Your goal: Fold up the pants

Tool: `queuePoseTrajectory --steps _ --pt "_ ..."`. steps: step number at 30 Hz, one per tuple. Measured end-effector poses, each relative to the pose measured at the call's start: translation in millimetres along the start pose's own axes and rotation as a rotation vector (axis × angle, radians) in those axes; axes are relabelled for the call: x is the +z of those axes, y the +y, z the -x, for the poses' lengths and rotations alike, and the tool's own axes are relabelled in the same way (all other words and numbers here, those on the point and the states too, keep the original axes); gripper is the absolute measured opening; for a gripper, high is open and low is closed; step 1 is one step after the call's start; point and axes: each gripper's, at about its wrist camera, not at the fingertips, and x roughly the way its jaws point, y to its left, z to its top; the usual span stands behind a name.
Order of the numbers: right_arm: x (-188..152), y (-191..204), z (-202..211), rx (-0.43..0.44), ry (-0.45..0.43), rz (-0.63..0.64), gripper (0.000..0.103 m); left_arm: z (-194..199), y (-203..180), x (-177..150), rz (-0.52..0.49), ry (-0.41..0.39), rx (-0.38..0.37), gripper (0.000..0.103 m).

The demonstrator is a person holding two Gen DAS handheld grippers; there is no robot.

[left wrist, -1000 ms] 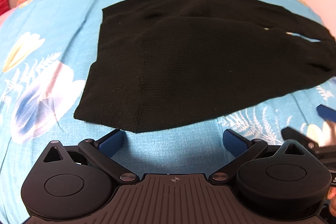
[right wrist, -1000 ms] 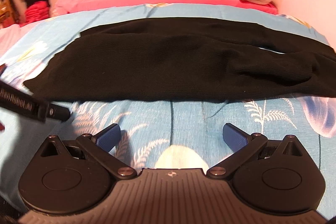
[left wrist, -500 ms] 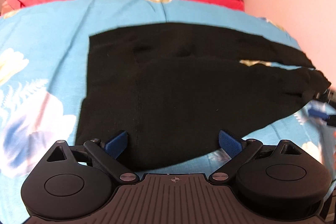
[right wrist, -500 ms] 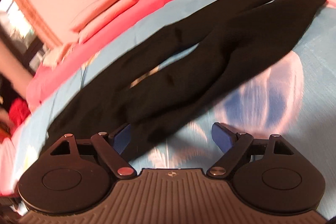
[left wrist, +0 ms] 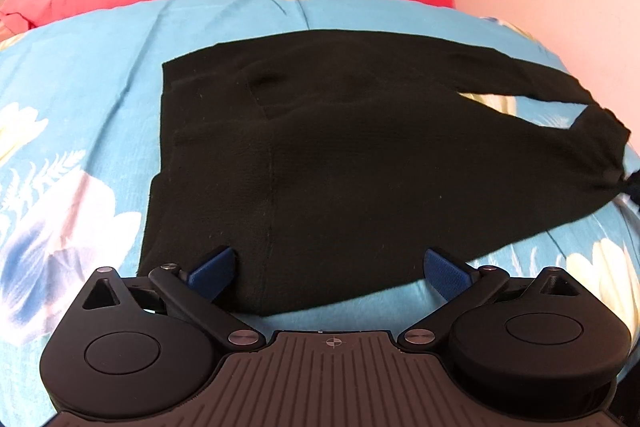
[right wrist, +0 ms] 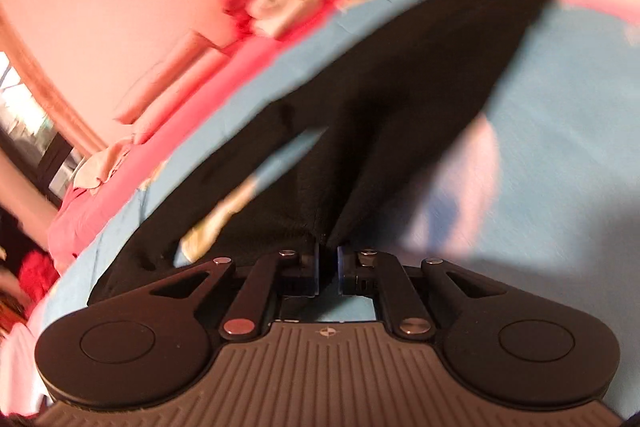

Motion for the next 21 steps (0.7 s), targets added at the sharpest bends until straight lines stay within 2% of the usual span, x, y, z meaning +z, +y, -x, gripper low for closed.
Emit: queuePoseTrajectory --steps 1,3,4,5,7,9,12,14,18,20,21 --pt "-4 -4 -1 0.01 0.005 -0.005 0.011 0 0 0 -0.008 0.002 -0.001 0.103" --pt "-3 11 7 -0.016 0.011 0.073 0.023 4 1 1 -0.009 0.005 -0.012 0.103" --pt "-5 25 13 -0.033 -0.007 0.145 0.036 7 4 3 0.001 0.005 -0.024 0.103" --pt "-10 45 21 -0.034 -0.043 0.265 0.059 11 8 4 0.015 0.003 -0.042 0.103" --pt "-28 85 29 -0.006 -0.085 0.514 0.081 17 18 10 0.05 0.0 -0.079 0.103" --pt "-62 127 31 0.066 -0.094 0.792 0.081 21 30 21 0.082 -0.012 -0.096 0.103" --pt "-121 179 20 0.212 -0.048 1.118 0.072 19 43 46 0.099 -0.028 -0.054 0.103" --pt "-161 208 9 0.287 0.0 1.285 0.056 6 55 69 0.106 -0.008 -0.016 0.103" --pt "-205 248 -14 0.343 0.031 1.451 0.053 -39 79 106 0.128 0.094 0.15 0.103" --pt "-212 262 -27 0.343 0.046 1.502 0.053 -61 89 117 0.138 0.164 0.194 0.103" --pt "-214 266 -33 0.344 0.044 1.526 0.053 -70 93 121 0.149 0.175 0.206 0.103"
